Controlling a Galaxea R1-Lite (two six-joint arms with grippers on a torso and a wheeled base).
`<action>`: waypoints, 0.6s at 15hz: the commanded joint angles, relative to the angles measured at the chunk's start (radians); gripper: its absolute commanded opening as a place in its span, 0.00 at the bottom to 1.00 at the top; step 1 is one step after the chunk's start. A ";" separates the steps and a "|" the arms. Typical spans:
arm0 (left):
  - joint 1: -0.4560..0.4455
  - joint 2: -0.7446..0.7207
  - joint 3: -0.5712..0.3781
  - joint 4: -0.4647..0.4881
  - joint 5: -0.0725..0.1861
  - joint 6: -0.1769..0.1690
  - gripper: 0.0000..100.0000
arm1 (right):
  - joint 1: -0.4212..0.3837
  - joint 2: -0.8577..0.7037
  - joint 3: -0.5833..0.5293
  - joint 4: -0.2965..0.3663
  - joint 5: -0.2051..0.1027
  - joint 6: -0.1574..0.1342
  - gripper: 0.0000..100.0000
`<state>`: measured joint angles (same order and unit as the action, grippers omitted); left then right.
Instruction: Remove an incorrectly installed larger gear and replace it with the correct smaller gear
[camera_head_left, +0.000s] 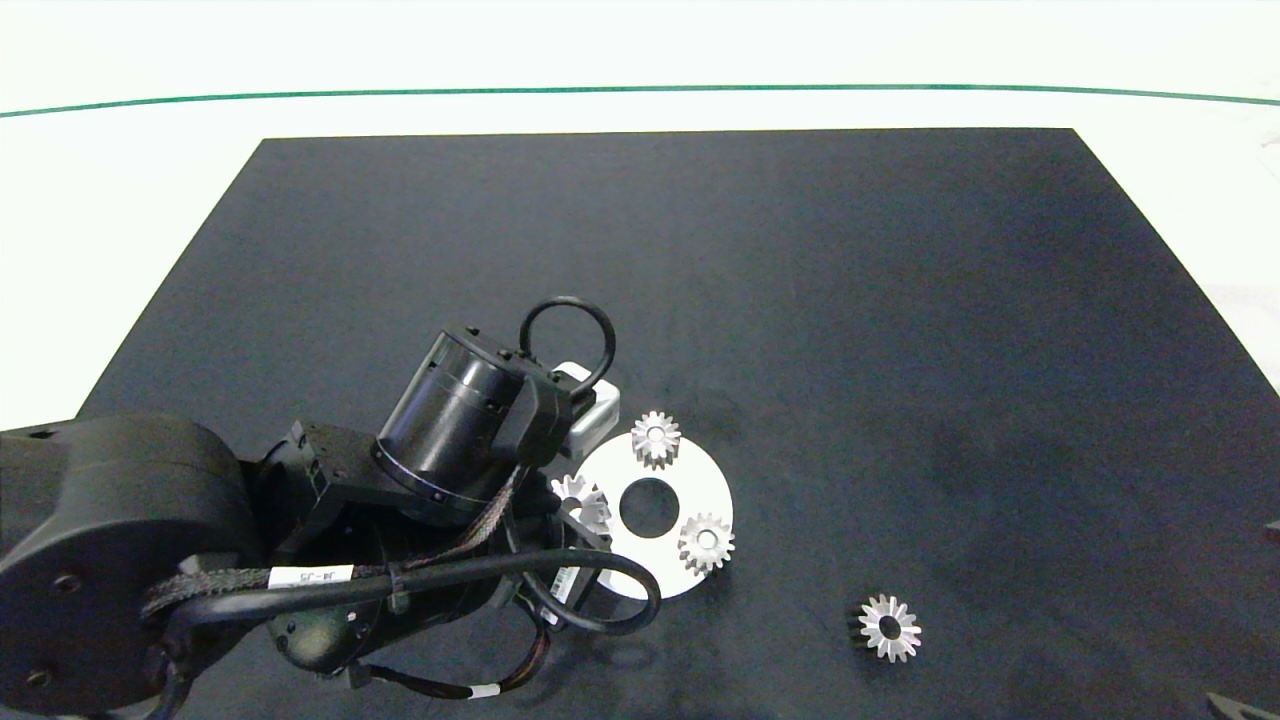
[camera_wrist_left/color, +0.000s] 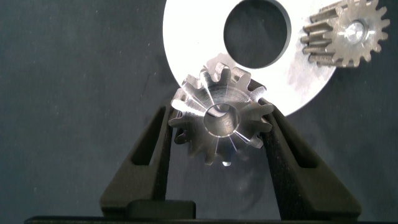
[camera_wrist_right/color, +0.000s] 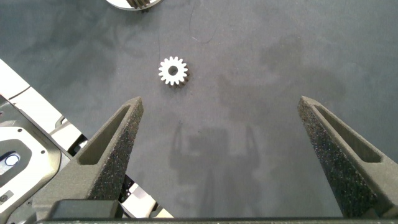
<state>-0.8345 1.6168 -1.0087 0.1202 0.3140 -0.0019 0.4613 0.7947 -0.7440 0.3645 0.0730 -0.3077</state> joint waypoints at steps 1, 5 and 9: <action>0.002 -0.026 -0.014 0.012 0.003 -0.001 0.43 | 0.000 0.001 0.000 0.002 0.001 -0.002 1.00; 0.089 -0.026 -0.028 0.009 0.003 0.007 0.43 | 0.002 0.005 0.005 0.001 0.002 -0.002 1.00; 0.186 -0.008 -0.048 0.007 0.002 0.025 0.43 | 0.016 0.005 0.012 0.001 0.002 -0.001 1.00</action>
<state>-0.6760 1.5970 -1.0502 0.1268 0.3151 0.0215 0.4751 0.7981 -0.7336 0.3632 0.0745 -0.3064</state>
